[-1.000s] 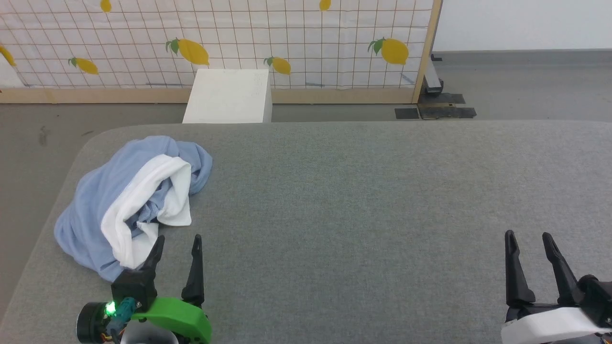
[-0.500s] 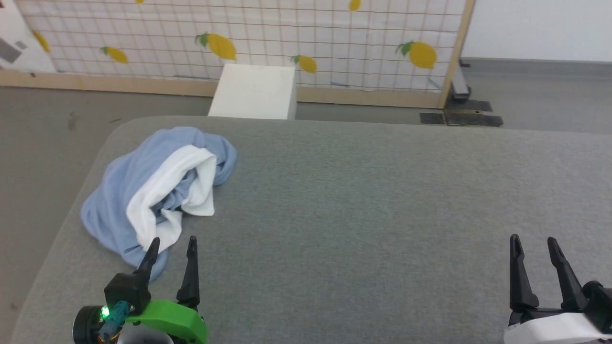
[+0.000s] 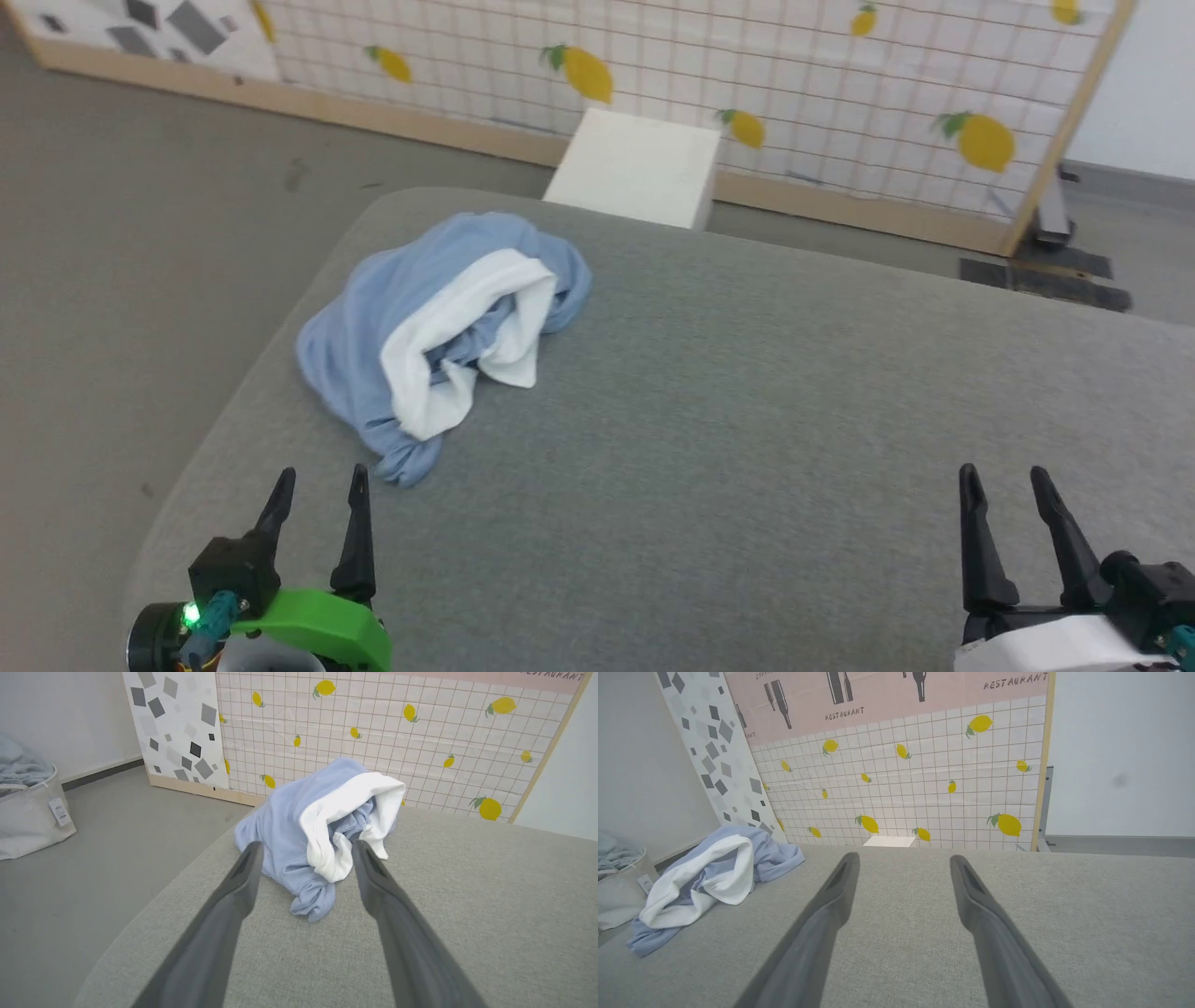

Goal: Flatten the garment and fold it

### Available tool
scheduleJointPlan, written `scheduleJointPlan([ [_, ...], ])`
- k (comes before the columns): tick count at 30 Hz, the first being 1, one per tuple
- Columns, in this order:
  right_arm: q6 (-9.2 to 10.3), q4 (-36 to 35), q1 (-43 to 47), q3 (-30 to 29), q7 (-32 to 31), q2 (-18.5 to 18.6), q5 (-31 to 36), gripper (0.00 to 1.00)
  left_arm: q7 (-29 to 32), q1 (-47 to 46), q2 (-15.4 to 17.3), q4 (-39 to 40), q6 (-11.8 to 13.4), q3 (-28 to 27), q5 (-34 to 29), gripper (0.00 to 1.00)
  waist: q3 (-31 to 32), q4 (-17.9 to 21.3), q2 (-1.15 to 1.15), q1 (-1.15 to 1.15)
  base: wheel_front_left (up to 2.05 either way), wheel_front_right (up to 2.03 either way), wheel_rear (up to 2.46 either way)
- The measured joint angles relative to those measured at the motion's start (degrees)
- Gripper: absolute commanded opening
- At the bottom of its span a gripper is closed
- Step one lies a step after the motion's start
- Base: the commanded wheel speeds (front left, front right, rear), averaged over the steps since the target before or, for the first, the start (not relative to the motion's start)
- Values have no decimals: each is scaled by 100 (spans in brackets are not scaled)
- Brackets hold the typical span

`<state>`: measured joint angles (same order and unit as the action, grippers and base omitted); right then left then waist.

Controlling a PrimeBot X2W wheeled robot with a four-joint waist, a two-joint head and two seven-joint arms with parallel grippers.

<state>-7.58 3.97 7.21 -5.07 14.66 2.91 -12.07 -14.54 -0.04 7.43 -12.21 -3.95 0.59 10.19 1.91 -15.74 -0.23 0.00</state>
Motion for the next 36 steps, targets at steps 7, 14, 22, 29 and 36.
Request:
scheduleJointPlan([
  [7, 0, 21, -14, 221, 0, 0, 8, 100, 1, -1, 32, -37, 4, 9, 26, 100, 1, -510, 0, 0, 0, 0, 0],
  [14, 0, 52, -14, 332, 0, -1, 5, 100, 1, 0, 36, -45, 46, 41, 42, 100, 19, -870, 0, 0, 0, 0, 0],
  [22, 0, 63, -14, 392, 0, -1, -3, 100, 1, 3, 41, -23, 56, 87, 62, 100, 43, -1005, 0, 0, 0, 0, 0],
  [29, 0, 65, -14, 419, 0, -1, -3, 100, 1, 2, 36, 13, 101, 54, 252, 100, 17, -968, 0, 0, 0, 0, 0],
  [36, 0, 42, -27, 420, 0, -1, 56, 100, 9, -350, 36, -36, 45, 137, 336, 100, -111, -927, 0, 0, 0, 0, 0],
])
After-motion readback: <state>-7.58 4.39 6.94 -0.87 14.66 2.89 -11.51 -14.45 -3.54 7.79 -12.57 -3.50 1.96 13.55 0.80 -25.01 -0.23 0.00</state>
